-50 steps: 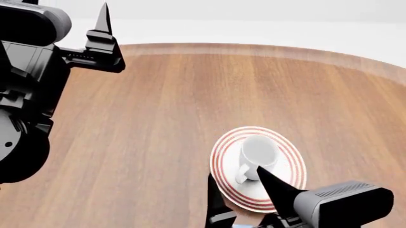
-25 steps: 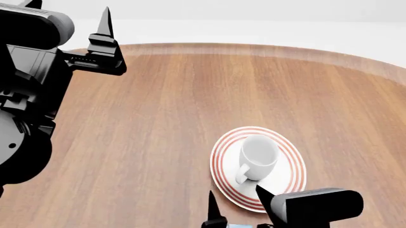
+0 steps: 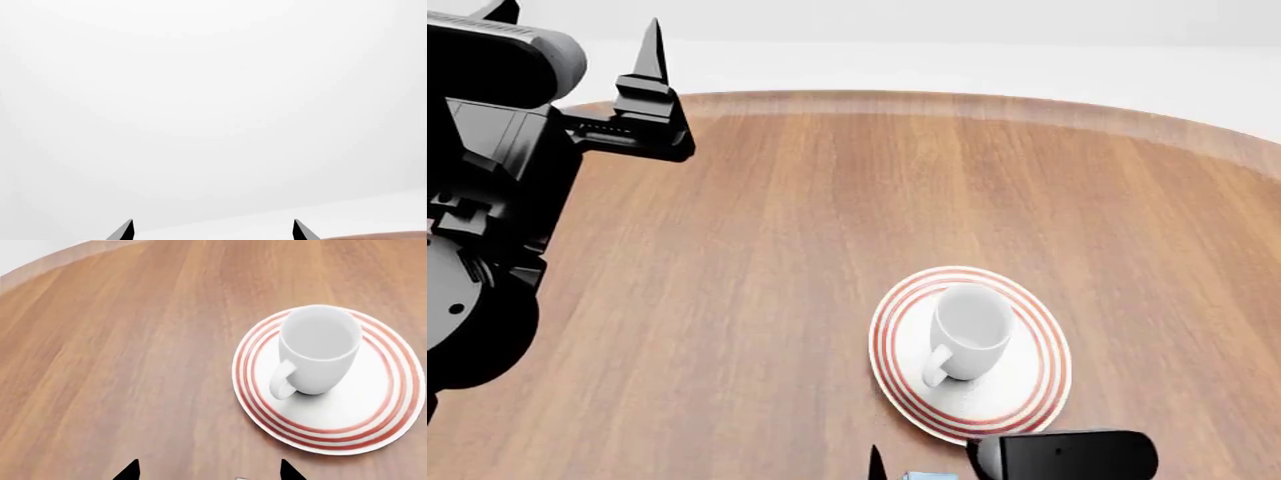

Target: Pick up the white mug and put it on the plate, and put the chocolate pudding to the right of the plate.

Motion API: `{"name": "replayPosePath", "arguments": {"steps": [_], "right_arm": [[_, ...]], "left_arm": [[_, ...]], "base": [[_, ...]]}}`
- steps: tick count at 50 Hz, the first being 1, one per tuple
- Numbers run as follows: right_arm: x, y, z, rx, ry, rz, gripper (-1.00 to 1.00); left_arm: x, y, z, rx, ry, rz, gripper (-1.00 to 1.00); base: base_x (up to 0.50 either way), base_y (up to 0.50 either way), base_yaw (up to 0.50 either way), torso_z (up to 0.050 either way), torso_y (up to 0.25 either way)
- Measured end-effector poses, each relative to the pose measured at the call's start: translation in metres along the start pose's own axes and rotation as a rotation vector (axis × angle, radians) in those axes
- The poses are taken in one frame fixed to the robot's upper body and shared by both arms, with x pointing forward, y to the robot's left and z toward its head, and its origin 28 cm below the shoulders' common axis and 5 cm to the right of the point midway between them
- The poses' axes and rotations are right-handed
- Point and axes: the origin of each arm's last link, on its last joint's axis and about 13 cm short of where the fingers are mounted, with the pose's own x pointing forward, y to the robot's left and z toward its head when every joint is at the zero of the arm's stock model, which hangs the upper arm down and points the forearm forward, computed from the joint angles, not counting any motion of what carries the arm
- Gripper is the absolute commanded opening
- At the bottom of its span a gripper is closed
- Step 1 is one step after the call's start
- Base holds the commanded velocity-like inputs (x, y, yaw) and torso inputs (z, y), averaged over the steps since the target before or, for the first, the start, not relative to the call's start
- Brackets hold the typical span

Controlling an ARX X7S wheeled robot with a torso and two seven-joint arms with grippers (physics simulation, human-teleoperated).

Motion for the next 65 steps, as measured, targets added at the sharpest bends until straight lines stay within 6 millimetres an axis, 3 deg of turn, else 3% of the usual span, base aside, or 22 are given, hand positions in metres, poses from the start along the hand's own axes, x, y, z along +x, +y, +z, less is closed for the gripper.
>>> {"name": "replayPosePath", "arguments": {"steps": [30,65], "right_arm": [[-0.001,-0.007,-0.008,0.038,0.083,-0.092,1.0],[0.014,-0.008,-0.01,0.045,0.129,-0.153,1.0]], "left_arm": [[0.0,-0.002,-0.009,-0.009,0.024,-0.001,1.0],[0.0,-0.002,-0.014,-0.022,0.042,0.0,1.0]], "base": [[0.0,0.0,0.0,0.0,0.0],[0.0,0.0,0.0,0.0,0.0]]}}
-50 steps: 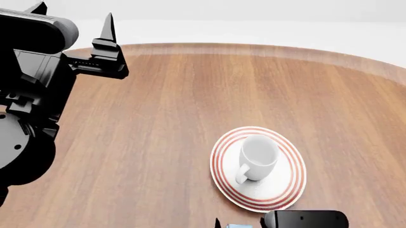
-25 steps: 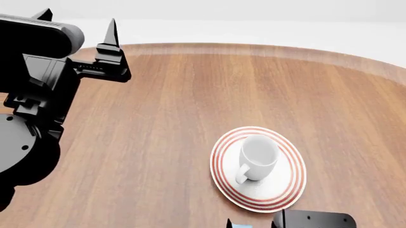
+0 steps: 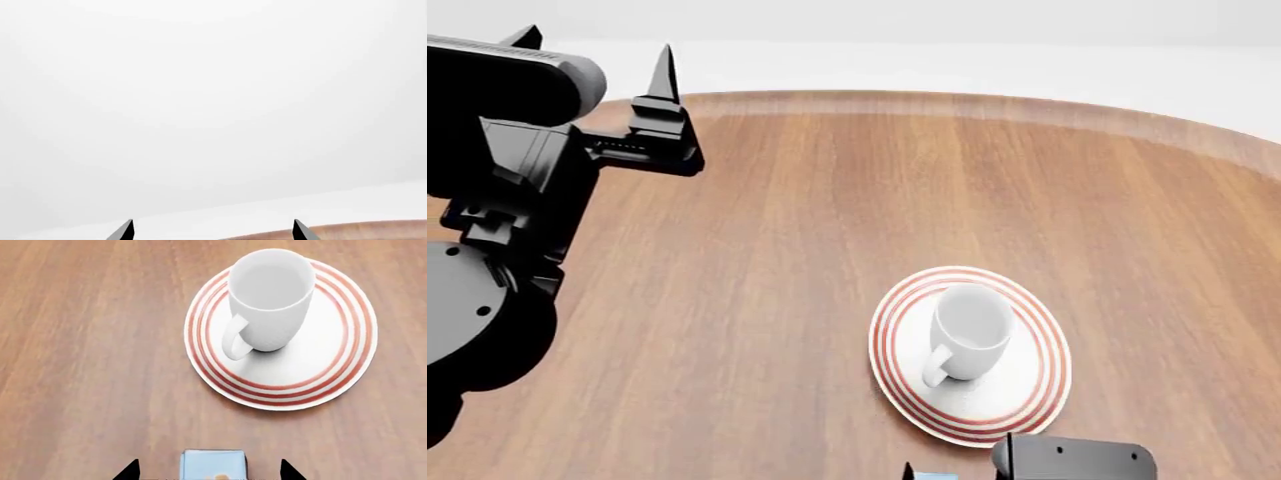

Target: Pick up the white mug and put it on the plate, and put the chocolate pudding to the right of the plate.

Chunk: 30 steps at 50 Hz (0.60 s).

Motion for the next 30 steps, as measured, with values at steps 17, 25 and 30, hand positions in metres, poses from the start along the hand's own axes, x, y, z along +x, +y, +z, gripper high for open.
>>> {"name": "replayPosePath", "arguments": {"steps": [17,25,30], "right_arm": [[0.006,0.0,-0.007,-0.013,0.037,-0.009,1.0],[0.009,0.0,-0.009,-0.018,0.048,-0.011,1.0],[0.011,-0.001,-0.01,-0.019,0.055,-0.014,1.0]], "left_arm": [[0.0,0.0,-0.001,-0.003,0.005,0.001,1.0],[0.0,-0.001,-0.002,-0.004,0.007,0.0,1.0],[0.0,-0.001,-0.003,-0.004,0.009,-0.001,1.0]], "base": [[0.0,0.0,0.0,0.0,0.0],[0.0,0.0,0.0,0.0,0.0],[0.0,0.0,0.0,0.0,0.0]]}}
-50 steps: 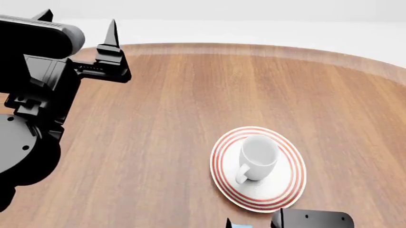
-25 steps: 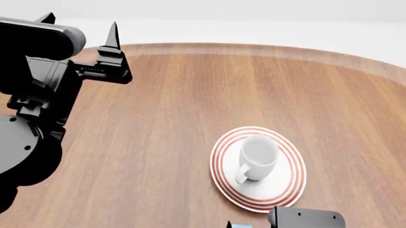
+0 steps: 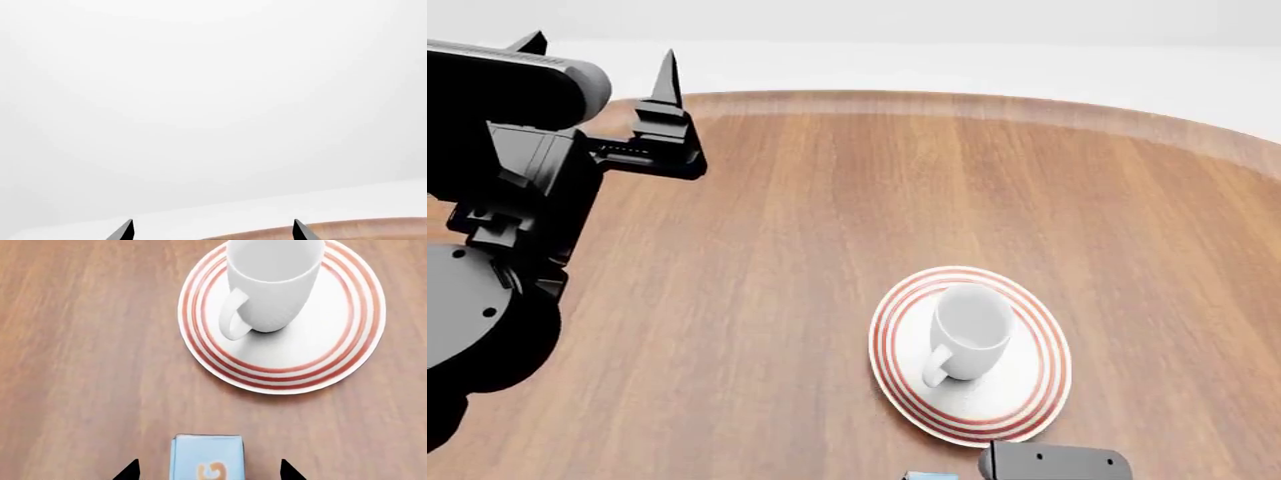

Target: Pick up the white mug and put it on the plate, and put the chocolate pudding to the right of the plate.

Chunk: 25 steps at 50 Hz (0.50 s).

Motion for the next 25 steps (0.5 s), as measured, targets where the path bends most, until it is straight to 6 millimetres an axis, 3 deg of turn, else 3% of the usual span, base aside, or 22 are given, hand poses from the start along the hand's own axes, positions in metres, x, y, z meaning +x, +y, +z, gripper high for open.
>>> {"name": "replayPosePath", "arguments": {"steps": [25], "right_arm": [[0.0089,-0.0005,-0.0078,-0.018,0.04,-0.006,1.0]], "left_arm": [[0.0008,-0.0003,-0.0036,-0.004,0.009,0.0,1.0]], "base": [[0.0,0.0,0.0,0.0,0.0]]}}
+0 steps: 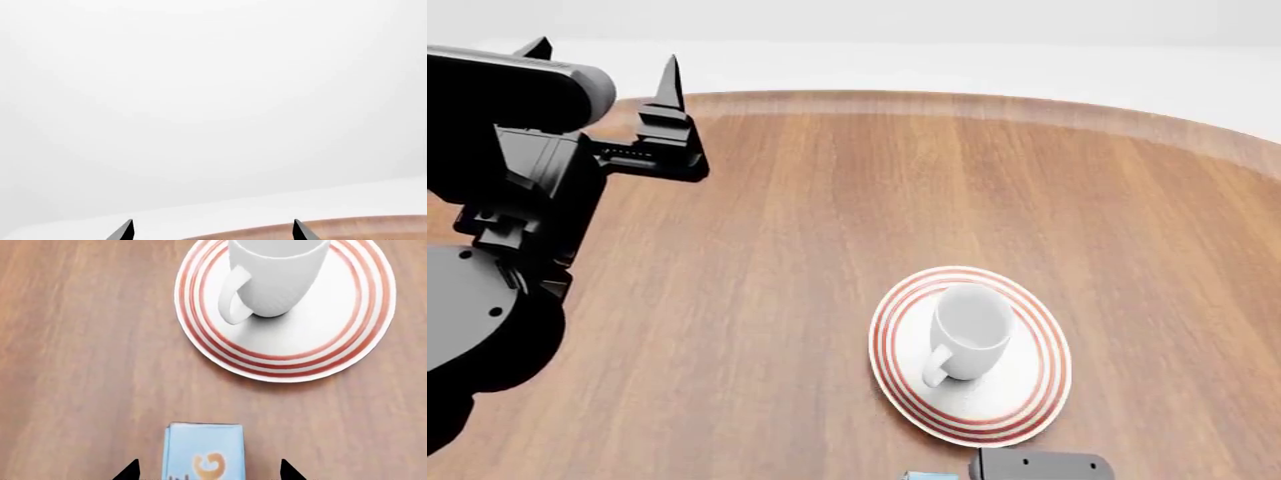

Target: Pick up the white mug and put it on the plate, and put the chocolate pudding to the right of the plate.

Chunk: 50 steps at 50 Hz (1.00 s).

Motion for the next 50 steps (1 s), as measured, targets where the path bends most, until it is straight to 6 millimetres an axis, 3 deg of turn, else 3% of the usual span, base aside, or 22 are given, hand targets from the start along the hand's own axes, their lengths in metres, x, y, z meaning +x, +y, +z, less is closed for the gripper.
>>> {"name": "replayPosePath", "arguments": {"steps": [50], "right_arm": [[0.025,0.0,-0.017,-0.049,0.079,-0.005,1.0]], "left_arm": [[0.0,0.0,-0.004,-0.004,0.014,0.0,1.0]], "base": [[0.0,0.0,0.0,0.0,0.0]]}}
